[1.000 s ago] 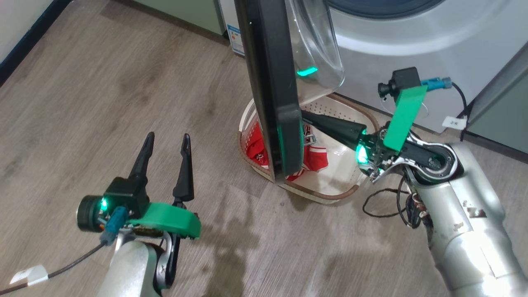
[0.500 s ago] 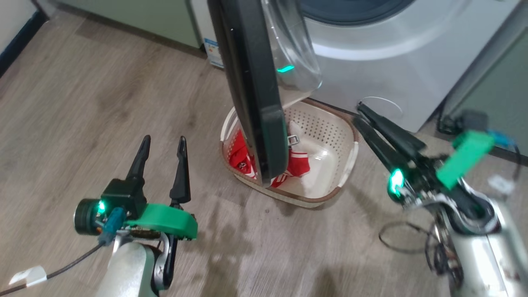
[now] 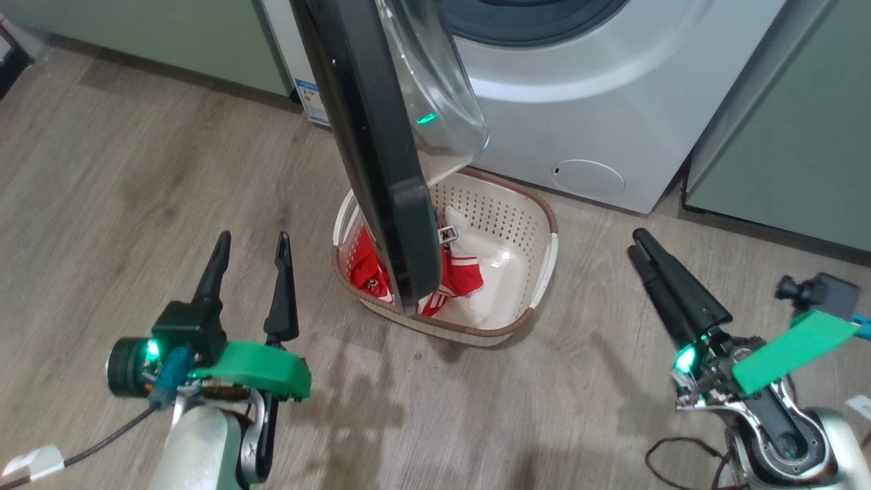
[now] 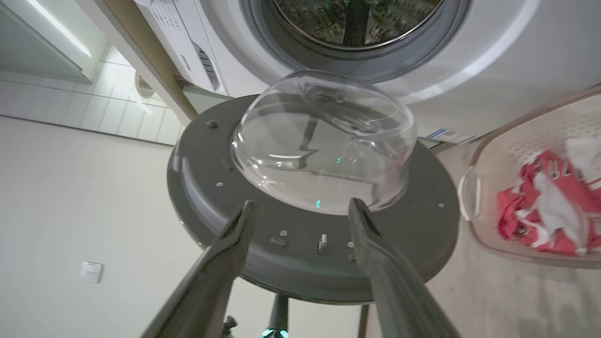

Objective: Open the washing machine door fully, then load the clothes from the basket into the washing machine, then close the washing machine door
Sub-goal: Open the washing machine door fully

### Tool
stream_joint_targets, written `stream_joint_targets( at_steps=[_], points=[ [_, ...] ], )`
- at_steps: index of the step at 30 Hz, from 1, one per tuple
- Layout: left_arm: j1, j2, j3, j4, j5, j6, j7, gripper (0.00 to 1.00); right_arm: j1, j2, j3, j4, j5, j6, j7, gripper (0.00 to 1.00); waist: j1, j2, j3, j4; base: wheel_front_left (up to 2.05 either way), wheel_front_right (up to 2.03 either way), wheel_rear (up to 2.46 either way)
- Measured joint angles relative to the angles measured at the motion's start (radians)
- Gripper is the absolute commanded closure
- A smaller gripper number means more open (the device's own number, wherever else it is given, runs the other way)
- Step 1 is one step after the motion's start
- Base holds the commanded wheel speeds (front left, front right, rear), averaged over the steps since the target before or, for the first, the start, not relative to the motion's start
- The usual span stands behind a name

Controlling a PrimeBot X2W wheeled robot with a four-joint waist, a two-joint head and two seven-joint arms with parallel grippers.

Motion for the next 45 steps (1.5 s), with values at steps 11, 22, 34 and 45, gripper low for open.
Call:
stream_joint_targets(
  at_steps=[11, 22, 34, 45],
  points=[
    [0.008, 0.013, -0.002, 0.01, 0.0, 0.0, 0.0, 0.0, -0.103, 0.0, -0.028, -0.019, -0.616, 0.0, -0.315, 0.0, 0.0, 0.0, -0.023, -0.003, 0.0, 0.0, 0.0],
    [0.01, 0.028, -0.007, 0.01, 0.0, 0.001, 0.002, 0.0, -0.139, -0.01, 0.065, 0.044, -1.143, 0.0, -0.465, 0.0, 0.0, 0.0, -0.046, 0.009, 0.0, 0.0, 0.0],
    [0.039, 0.038, -0.016, 0.01, 0.0, 0.009, 0.005, 0.0, -0.133, -0.007, 0.107, 0.193, -1.317, 0.001, -0.603, 0.0, 0.0, 0.0, -0.056, 0.011, 0.0, 0.0, 0.0],
    [0.039, 0.042, -0.025, 0.01, -0.004, 0.017, 0.006, 0.0, -0.133, -0.002, 0.107, 0.264, -1.331, 0.001, -0.625, 0.0, 0.0, 0.0, -0.054, 0.009, 0.0, 0.0, 0.0]
  ],
)
